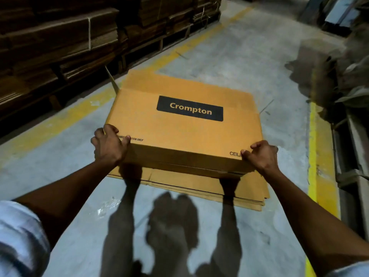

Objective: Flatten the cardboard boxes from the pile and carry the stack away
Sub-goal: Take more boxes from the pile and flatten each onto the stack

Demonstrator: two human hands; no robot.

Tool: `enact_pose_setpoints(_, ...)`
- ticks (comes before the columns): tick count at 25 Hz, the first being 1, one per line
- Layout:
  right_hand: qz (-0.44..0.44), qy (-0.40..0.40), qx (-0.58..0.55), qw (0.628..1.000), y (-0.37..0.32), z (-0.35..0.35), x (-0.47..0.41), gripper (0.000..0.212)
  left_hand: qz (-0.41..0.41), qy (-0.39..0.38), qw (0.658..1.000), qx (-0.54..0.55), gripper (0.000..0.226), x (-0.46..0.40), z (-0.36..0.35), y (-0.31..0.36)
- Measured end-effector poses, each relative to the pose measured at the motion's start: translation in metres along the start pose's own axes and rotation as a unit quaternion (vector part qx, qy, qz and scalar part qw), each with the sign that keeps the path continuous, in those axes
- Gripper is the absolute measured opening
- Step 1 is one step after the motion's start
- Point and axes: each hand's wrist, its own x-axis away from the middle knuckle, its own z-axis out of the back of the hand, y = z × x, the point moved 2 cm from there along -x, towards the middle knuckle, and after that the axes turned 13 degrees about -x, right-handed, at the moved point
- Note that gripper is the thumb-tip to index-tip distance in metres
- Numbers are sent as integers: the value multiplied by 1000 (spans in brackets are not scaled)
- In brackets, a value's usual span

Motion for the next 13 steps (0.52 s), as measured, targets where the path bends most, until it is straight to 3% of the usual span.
enact_pose_setpoints(5, -5, -35, -67, 997, 4, -1, 3, 49, 21, -24, 996, 83, 43, -7, 2, 11)
enact_pose_setpoints(7, 39, -30, -76, 996, -1, 11, 6, 58, -9, 19, 998, 65, 51, -6, 17, 17)
enact_pose_setpoints(10, 131, 37, -69, 988, -29, 41, 9, 65, -73, 105, 990, 55, 71, -11, 53, 34)
enact_pose_setpoints(13, 172, 80, -45, 981, -61, 67, 1, 68, -97, 144, 982, 79, 77, -17, 76, 53)
